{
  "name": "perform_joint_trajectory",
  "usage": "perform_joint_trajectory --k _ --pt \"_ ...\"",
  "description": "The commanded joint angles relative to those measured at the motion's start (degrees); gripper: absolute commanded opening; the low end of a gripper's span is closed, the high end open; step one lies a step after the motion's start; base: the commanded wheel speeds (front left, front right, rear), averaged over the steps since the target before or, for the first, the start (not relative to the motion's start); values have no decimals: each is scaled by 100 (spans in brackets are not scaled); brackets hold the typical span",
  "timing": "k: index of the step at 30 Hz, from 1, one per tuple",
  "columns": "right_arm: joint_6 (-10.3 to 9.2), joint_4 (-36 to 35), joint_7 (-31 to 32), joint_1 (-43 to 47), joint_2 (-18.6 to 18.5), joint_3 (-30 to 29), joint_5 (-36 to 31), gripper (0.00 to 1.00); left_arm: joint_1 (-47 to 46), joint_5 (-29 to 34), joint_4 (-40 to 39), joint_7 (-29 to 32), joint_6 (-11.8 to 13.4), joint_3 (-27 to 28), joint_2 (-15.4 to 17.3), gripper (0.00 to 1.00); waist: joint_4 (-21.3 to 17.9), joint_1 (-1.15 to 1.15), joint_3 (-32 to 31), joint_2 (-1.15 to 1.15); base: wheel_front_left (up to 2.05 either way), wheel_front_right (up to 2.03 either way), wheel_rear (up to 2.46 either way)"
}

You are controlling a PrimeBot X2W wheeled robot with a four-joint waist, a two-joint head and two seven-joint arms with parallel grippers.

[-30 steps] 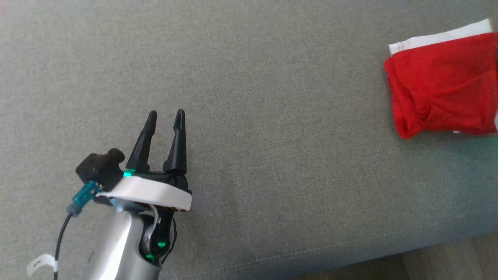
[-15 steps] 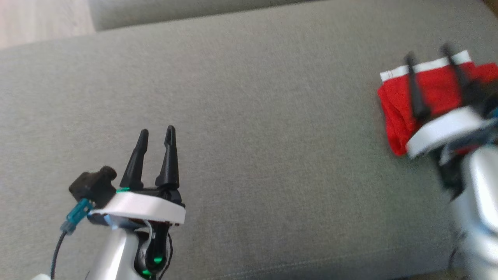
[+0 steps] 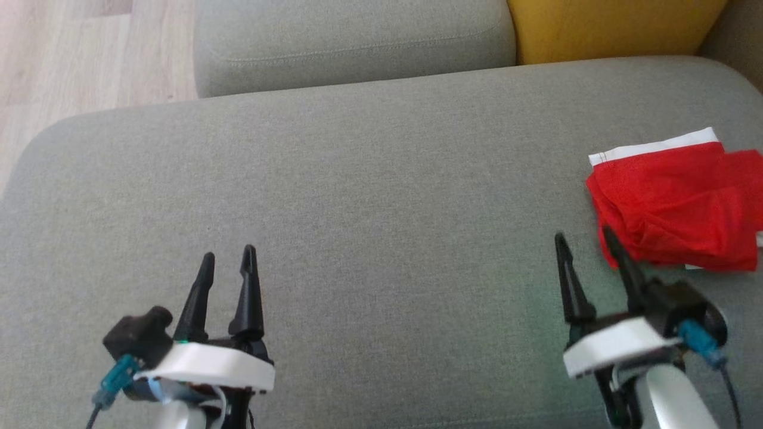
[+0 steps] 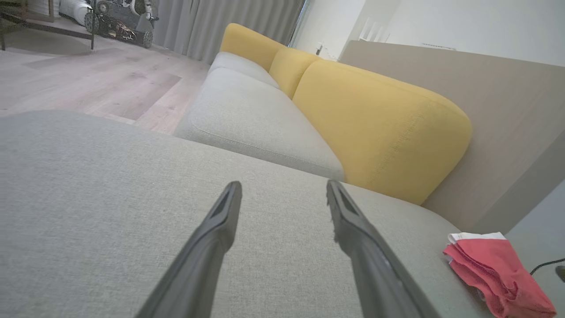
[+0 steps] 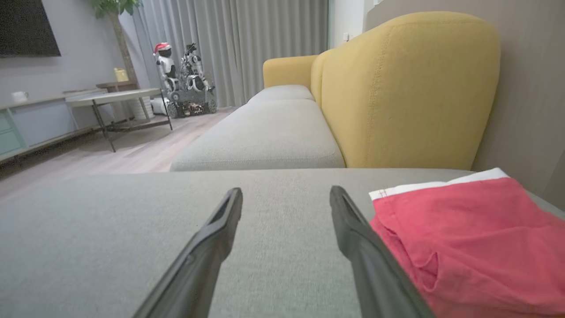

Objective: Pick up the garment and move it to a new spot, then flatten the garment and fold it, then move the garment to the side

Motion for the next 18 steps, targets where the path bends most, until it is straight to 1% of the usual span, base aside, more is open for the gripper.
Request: perform_joint_trajectory --k 1,4,8,18 --pt "-5 -193 -92 -129 40 88 -85 100 -166 101 -237 -70 14 222 7 100 4 0 -15 0 0 0 0" --pt "-5 -194 -188 30 64 25 -182 100 -45 263 -297 -70 -6 218 7 100 -1 0 -43 0 0 0 0" --pt "-5 -214 -266 111 70 13 -121 100 46 383 -384 -70 7 225 7 100 -4 0 -57 0 0 0 0" --pt "-5 -277 -345 114 72 34 -39 100 88 659 -700 -70 199 327 7 100 -9 0 -39 0 0 0 0"
